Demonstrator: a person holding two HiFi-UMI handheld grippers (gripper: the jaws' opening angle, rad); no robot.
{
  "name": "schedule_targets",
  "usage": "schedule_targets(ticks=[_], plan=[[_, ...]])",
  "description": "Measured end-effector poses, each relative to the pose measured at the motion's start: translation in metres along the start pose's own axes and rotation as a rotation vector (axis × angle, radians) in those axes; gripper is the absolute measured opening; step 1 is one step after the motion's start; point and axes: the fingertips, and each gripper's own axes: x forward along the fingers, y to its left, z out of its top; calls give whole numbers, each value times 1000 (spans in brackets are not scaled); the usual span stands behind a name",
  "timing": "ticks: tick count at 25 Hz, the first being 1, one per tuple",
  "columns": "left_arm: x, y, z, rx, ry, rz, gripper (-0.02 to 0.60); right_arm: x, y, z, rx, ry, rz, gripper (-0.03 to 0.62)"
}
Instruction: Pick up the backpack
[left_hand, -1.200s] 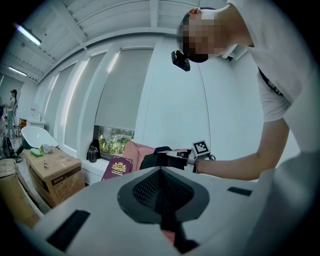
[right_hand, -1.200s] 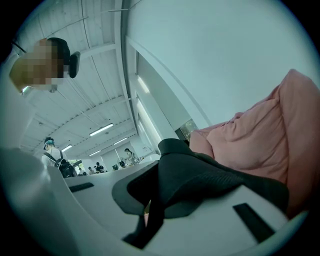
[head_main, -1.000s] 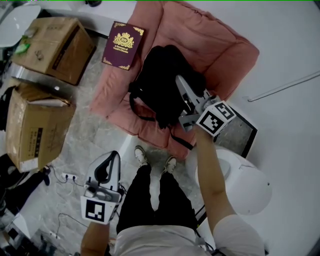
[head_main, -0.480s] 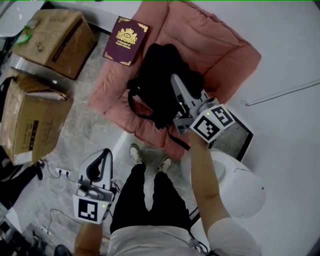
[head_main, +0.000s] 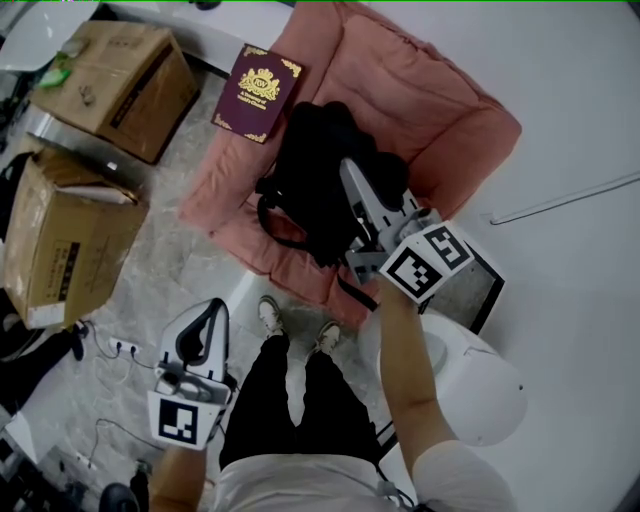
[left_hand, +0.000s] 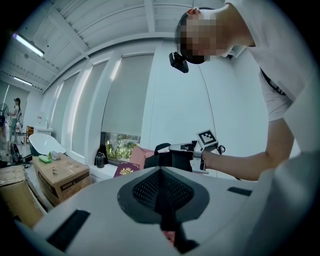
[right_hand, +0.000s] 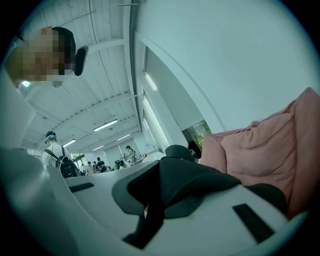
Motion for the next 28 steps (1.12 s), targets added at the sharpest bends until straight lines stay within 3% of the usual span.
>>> schedule_targets(ticks=[9,19,28], plan=[[7,2,30,20,-43,1,17,3,12,7,48,41,11,31],[1,12,60,21,-83,28,17,0,42,46,2,45,28,31],[-9,15,107,75,-138,44,17,-12,69,101,-74,3,13,31]])
